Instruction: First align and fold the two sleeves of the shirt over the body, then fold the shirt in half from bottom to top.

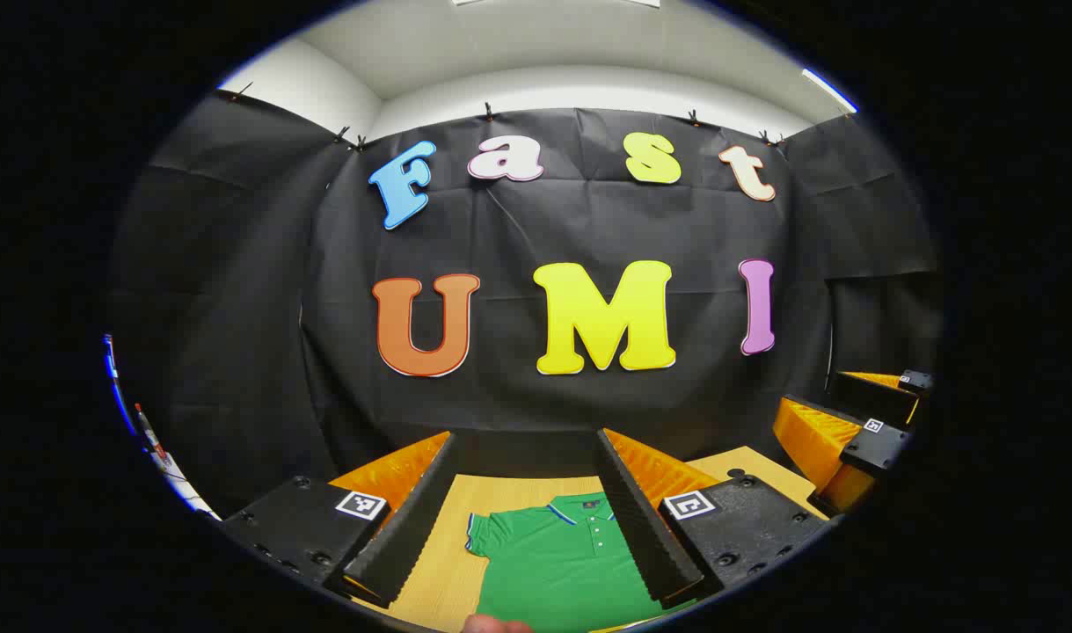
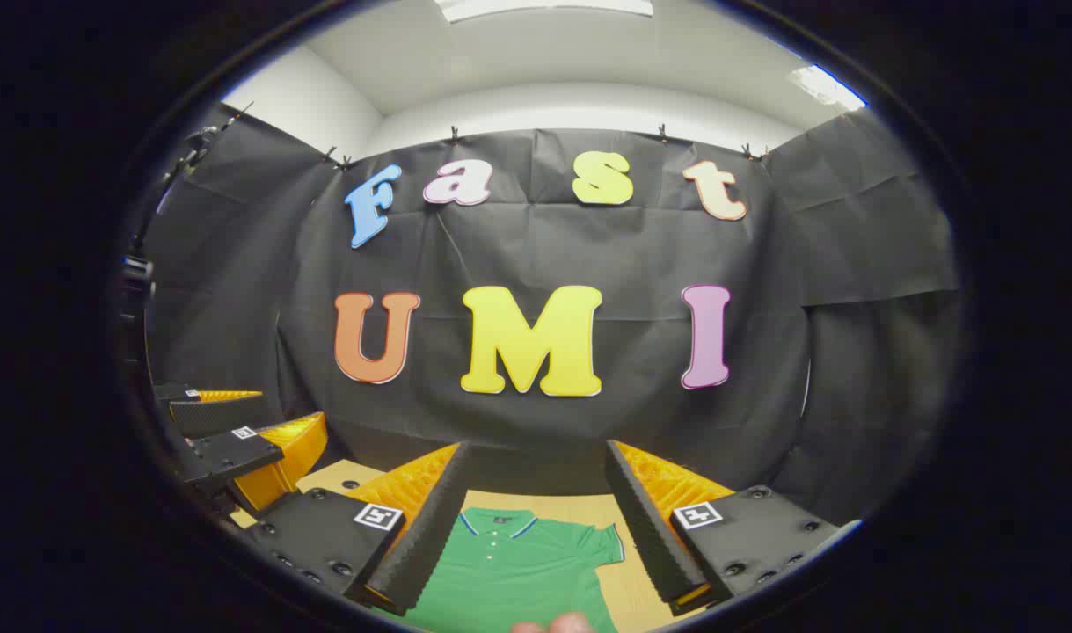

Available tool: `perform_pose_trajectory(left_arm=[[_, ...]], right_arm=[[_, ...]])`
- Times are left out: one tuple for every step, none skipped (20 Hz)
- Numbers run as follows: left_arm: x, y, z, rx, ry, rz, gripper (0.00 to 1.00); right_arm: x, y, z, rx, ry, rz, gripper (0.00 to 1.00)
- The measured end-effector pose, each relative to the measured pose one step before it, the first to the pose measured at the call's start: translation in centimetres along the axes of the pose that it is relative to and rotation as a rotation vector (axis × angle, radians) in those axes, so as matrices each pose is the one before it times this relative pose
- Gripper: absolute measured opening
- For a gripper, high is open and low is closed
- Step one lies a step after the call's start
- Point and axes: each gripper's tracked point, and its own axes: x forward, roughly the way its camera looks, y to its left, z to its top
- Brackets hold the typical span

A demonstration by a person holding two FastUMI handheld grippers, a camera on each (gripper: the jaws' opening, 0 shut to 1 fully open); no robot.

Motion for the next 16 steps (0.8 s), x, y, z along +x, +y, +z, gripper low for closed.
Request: perform_pose_trajectory(left_arm=[[0.146, -0.025, -0.016, 0.00257, 0.00036, 0.00325, 0.99], [-0.036, -0.012, -0.042, 0.00180, 0.00272, -0.00040, 0.99], [-0.016, -0.050, -0.054, 0.00045, 0.00086, 0.00080, 0.99], [0.036, -0.040, 0.060, -0.00018, 0.00057, 0.00079, 0.99], [-0.019, -0.161, 0.122, -0.00090, 0.00023, -0.00135, 0.99], [-0.066, -0.204, 0.025, -0.00013, 0.00157, -0.00228, 0.99], [-0.024, -0.160, 0.045, 0.00225, -0.00108, -0.00190, 0.99], [-0.052, -0.025, -0.063, 0.00189, 0.00092, -0.00067, 0.99], [0.013, -0.177, -0.020, 0.00093, 0.00132, -0.00184, 0.99], [0.086, -0.119, 0.062, 0.00105, 0.00052, -0.00063, 0.99], [0.032, -0.006, -0.001, -0.00028, 0.00147, -0.00125, 0.99], [-0.031, -0.129, 0.009, -0.00100, -0.00152, -0.00158, 0.89], [0.052, -0.038, 0.063, 0.00022, 0.00061, 0.00192, 0.99], [-0.026, 0.016, -0.094, 0.00056, -0.00057, 0.00090, 0.99], [-0.045, -0.092, 0.007, 0.00125, -0.00146, -0.00036, 0.99], [0.015, -0.081, 0.087, 0.00247, -0.00106, 0.00000, 0.99]], right_arm=[[0.123, -0.039, 0.073, 0.00205, 0.00031, 0.00332, 0.94], [0.042, -0.108, 0.035, 0.00002, 0.00007, 0.00142, 0.94], [0.088, -0.125, 0.162, -0.00011, 0.00059, -0.00008, 0.94], [0.082, -0.005, 0.076, 0.00158, -0.00062, -0.00103, 0.94], [0.138, -0.107, 0.012, 0.00015, 0.00125, -0.00209, 0.94], [0.022, -0.058, -0.058, 0.00008, 0.00109, -0.00005, 0.94], [0.010, -0.159, -0.081, 0.00002, 0.00238, -0.00279, 0.94], [0.079, -0.285, -0.021, -0.00169, 0.00129, -0.00646, 0.95], [0.005, -0.258, 0.043, 0.00340, 0.00160, -0.00538, 0.95], [0.042, -0.157, -0.100, 0.00598, 0.00146, -0.00367, 0.95], [0.063, -0.168, -0.006, 0.00481, 0.00093, -0.00320, 0.95], [0.081, -0.122, -0.126, 0.00339, 0.00196, -0.00124, 0.94], [0.076, -0.074, -0.051, 0.00298, 0.00260, 0.00164, 0.94], [-0.017, -0.066, -0.143, 0.00163, 0.00332, 0.00192, 0.94], [0.069, -0.054, 0.107, -0.00274, -0.00101, 0.00002, 0.94], [-0.023, -0.187, 0.061, -0.00018, -0.00162, 0.00059, 0.94]])
